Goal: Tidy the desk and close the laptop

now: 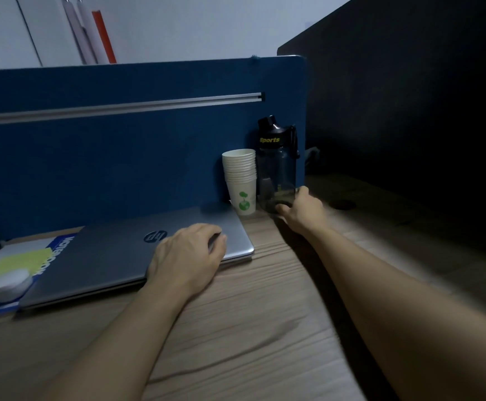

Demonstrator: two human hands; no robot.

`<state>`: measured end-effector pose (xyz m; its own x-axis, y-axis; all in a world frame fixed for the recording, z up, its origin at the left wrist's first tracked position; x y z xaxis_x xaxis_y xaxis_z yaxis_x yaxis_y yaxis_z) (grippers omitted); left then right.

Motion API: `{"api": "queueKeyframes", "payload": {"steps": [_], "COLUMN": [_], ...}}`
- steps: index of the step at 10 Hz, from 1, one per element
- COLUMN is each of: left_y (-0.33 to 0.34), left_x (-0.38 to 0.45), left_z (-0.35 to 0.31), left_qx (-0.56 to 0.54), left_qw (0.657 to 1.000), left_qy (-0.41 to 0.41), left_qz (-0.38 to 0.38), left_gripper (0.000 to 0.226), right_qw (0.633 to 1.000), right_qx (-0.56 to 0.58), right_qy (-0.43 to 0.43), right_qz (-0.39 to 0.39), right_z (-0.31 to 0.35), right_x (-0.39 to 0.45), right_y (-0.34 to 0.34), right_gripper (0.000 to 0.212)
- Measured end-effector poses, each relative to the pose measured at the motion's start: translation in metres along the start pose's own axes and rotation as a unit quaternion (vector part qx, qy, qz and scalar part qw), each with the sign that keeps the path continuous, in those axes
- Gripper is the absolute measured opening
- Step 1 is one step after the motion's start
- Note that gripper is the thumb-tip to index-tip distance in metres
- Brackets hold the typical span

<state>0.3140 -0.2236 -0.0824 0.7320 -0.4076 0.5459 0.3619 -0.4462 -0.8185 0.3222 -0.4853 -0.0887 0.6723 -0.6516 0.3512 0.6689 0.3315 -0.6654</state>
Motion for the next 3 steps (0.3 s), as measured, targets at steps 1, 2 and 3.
{"api": "queueKeyframes", "payload": {"steps": [1,2,3], "left_y": [-0.002,-0.006,-0.012], "left_x": [-0.001,-0.006,-0.015], "left_z": [-0.002,-0.005,-0.007], "left_qx": [-0.001,-0.007,-0.018], "left_qw": [1.0,1.0,1.0], "left_qy": [-0.005,-0.011,-0.02], "left_qz": [0.007,0.006,0.004], "left_gripper": [0.04,0.038,0.036], "right_qw": [1.0,0.999,0.999], "right_qx": [0.008,0.023,0.016], "right_qy": [-0.008,-0.017,-0.038], "right_qz": [0.016,0.027,0.034], "right_z": [0.001,0.004,0.008], "right_x": [-0.01,-0.035,-0.066], "right_y": [-0.009,-0.022,-0.03], "right_gripper": [0.044,0.047,0.044]}}
Point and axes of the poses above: each hand's wrist, its own x-axis towards the middle knuckle, its own y-axis out of the palm, z = x × y, the point moved 1 cm from there along x, towards the middle knuckle, and after that the axes turned 5 degrees about -z, right-handed, at the moved point
